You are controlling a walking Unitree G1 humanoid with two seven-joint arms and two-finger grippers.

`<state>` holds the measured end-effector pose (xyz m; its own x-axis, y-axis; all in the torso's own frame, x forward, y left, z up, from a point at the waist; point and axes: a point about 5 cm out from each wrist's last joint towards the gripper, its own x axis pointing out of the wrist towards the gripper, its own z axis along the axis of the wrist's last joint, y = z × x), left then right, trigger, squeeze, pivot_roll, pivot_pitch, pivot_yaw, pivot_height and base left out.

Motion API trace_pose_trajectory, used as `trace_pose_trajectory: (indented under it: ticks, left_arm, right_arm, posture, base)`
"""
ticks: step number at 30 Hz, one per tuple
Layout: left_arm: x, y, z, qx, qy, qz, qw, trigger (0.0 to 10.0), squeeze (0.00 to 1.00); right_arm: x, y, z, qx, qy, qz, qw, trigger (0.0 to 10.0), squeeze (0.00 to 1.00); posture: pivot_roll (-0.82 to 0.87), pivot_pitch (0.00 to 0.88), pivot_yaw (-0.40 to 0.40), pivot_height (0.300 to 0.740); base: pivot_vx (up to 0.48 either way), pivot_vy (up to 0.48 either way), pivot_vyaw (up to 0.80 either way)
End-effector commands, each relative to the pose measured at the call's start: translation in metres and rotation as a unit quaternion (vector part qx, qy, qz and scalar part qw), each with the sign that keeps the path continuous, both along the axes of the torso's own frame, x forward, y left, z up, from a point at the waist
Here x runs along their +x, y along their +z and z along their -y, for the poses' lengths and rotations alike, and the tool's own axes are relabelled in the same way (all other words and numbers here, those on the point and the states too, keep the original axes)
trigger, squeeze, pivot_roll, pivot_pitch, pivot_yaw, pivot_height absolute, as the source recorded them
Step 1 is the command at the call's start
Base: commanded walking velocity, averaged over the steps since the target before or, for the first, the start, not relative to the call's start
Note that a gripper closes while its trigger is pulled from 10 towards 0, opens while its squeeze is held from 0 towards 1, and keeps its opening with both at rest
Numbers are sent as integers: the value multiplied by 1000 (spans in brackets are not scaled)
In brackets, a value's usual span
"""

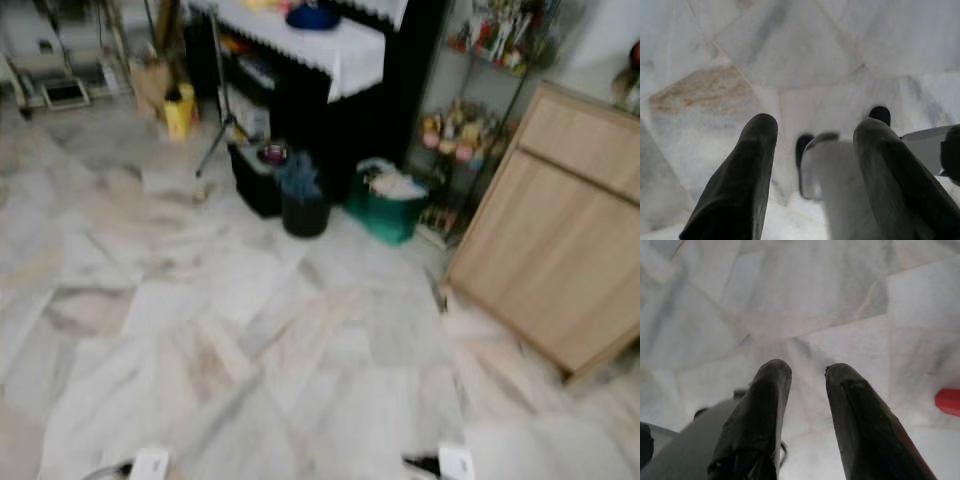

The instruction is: Hang keys on a hook

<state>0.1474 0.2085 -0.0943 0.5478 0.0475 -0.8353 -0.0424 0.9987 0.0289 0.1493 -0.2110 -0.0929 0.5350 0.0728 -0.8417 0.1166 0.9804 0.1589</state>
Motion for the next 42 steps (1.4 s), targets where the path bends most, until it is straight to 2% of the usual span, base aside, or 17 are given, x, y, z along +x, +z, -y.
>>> trace_pose_trajectory:
  ticks: [1,18,30,38,42]
  left_arm:
    - [-6,-2,-4,3,2,-11,1000,10000,0]
    - [-3,0,-8,7,-2,-6,1000,10000,0]
    - [4,5,-20,28,-12,-4,1000,10000,0]
    - [6,6,-21,33,-20,-3,999,10000,0]
    - [11,10,-29,38,-20,0,999,10000,0]
  right_arm:
    - [0,0,-2,2,2,0,1000,10000,0]
    - [2,0,-3,3,2,2,1000,10000,0]
    - [5,-2,-22,23,-1,8,1000,10000,0]
    - [4,-3,-26,21,-18,7,1000,10000,0]
    - [2,-3,-26,19,-22,5,1000,10000,0]
  posture:
    - [55,0,-73,740]
    - [70,0,-70,740]
    - [104,0,-10,740]
    - [97,0,13,740]
    - [92,0,17,740]
  base:
    - [0,0,-669]
    - [0,0,-671]
    - [0,0,-672]
    - [0,0,-672]
    - [0,0,-675]
